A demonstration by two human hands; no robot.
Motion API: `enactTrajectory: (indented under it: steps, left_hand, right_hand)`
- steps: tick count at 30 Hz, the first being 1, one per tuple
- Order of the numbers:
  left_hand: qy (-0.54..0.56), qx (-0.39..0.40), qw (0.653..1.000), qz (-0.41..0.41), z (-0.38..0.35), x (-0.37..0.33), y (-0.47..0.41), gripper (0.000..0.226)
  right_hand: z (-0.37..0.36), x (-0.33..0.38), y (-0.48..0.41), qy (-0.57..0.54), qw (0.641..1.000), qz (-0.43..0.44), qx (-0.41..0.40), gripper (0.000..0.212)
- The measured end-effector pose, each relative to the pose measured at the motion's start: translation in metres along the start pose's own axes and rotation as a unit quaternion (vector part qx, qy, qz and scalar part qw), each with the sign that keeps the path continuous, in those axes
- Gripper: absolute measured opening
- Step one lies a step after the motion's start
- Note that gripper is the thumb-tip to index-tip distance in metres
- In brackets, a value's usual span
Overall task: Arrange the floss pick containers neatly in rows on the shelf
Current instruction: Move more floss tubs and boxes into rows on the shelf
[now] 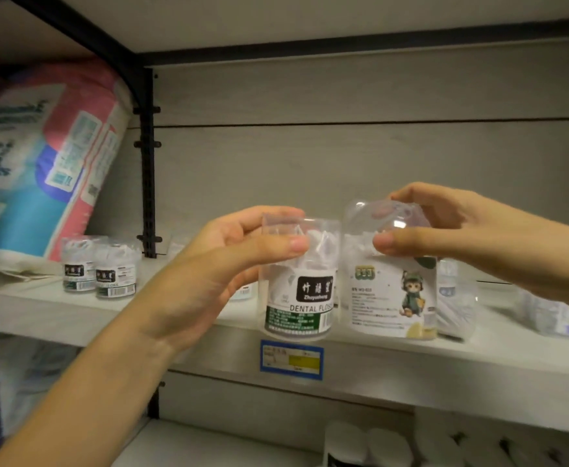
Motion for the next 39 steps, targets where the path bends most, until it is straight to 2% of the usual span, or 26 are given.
enactTrajectory:
  steps: [3, 5, 8, 12, 18, 25, 39]
  left_hand:
    - [-0.001, -0.055, 0.998, -0.024, 0.021, -0.006, 0.024, 0.057]
    - [-0.021, -0.08, 0.996, -0.038, 0.041, -0.011, 0.045, 0.068]
    - [-0.047, -0.111, 0.992, -0.029, 0.074, -0.014, 0.074, 0.078]
    - [-0.059, -0.13, 0.99, -0.008, 0.117, -0.005, 0.104, 0.08]
    - [-0.062, -0.106, 0.992, 0.012, 0.178, 0.005, 0.105, 0.076]
    - [-0.035, -0.046, 0.998, 0.026, 0.222, 0.024, 0.075, 0.055]
    - [0.005, -0.031, 0.999, 0.023, 0.234, 0.04, 0.045, 0.061]
  right_hand:
    - [-0.005, 0.005, 0.003, -0.006, 0.999, 0.032, -0.039, 0.066]
    - [-0.014, 0.013, -0.001, 0.003, 0.997, 0.05, -0.062, 0.062]
    - [-0.035, 0.027, -0.017, 0.022, 0.996, 0.062, -0.067, 0.066]
    - [-0.074, 0.053, -0.047, 0.034, 0.994, 0.081, -0.059, 0.057]
    - [-0.138, 0.075, -0.109, 0.087, 0.992, 0.063, -0.065, 0.081]
    - [-0.197, 0.068, -0.149, 0.116, 0.992, 0.008, -0.058, 0.072]
    - [-0.211, 0.073, -0.153, 0.182, 0.98, -0.008, -0.078, 0.069]
Point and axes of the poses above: each hand's wrist, its own y-axis away from the middle knuckle, its own z-axis out of the back of the hand, x = y × z, the point moved 3 cm from there along -y, towards the middle knuckle, and after that the axes turned 5 degrees about z, right-handed, at the moved point
